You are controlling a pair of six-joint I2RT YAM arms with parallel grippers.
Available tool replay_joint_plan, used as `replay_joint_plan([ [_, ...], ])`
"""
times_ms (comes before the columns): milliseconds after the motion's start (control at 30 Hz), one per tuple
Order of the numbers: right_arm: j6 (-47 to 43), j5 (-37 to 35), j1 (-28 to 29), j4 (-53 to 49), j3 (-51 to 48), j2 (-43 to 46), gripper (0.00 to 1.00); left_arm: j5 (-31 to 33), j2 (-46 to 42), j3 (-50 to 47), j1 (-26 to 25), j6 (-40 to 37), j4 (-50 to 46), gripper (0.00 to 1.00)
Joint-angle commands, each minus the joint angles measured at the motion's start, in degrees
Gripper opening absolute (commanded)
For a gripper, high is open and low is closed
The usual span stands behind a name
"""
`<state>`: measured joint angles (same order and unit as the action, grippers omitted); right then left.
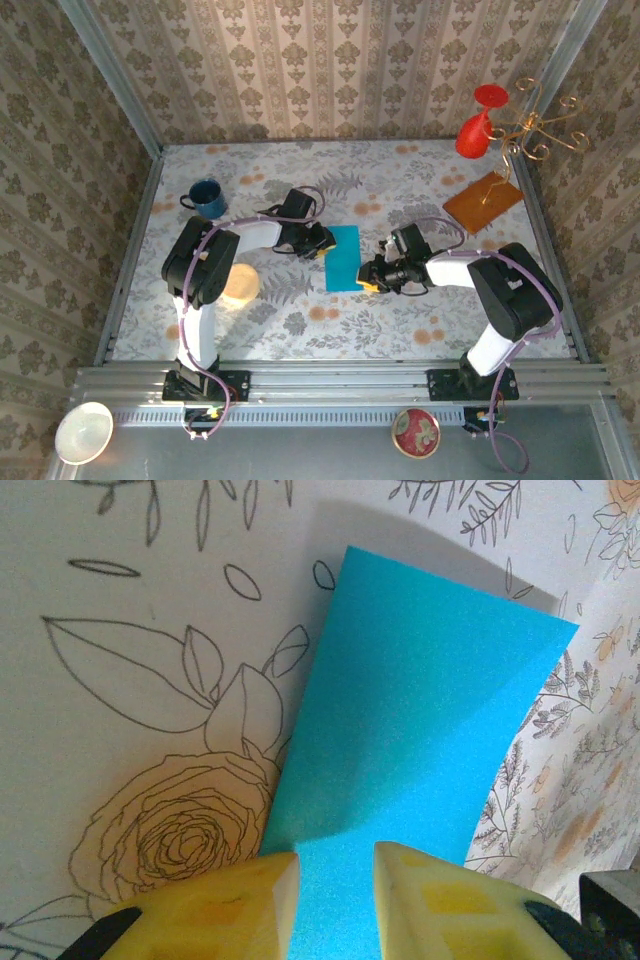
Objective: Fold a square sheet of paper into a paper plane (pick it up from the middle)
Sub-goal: Fold the triangle a second time at the center of the table.
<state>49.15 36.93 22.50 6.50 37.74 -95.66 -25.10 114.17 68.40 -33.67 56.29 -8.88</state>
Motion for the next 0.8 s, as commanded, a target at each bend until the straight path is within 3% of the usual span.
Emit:
replay_joint_plan([
  [0, 1.9, 0.1, -0.3, 2.5, -0.7, -0.6, 0.24, 3.8, 4.8, -3.1, -0.2, -1.7, -6.5, 0.29],
  [367, 3.0, -0.9, -0.2, -4.0, -0.8, 1.7, 0.09, 2.9, 1.6, -2.4, -0.3, -3.2, -5.1, 0.29],
  [500, 3.2, -0.4, -0.3, -6.9, -0.9, 2.7, 0.03, 2.7, -2.9, -1.4, -0.6, -8.1, -3.7, 0.31],
  [767, 0.9, 2.0, -0.4, -12.3, -0.3, 3.5, 0.03, 0.9, -8.0, -5.5, -0.8, -12.4, 6.2, 0.33],
])
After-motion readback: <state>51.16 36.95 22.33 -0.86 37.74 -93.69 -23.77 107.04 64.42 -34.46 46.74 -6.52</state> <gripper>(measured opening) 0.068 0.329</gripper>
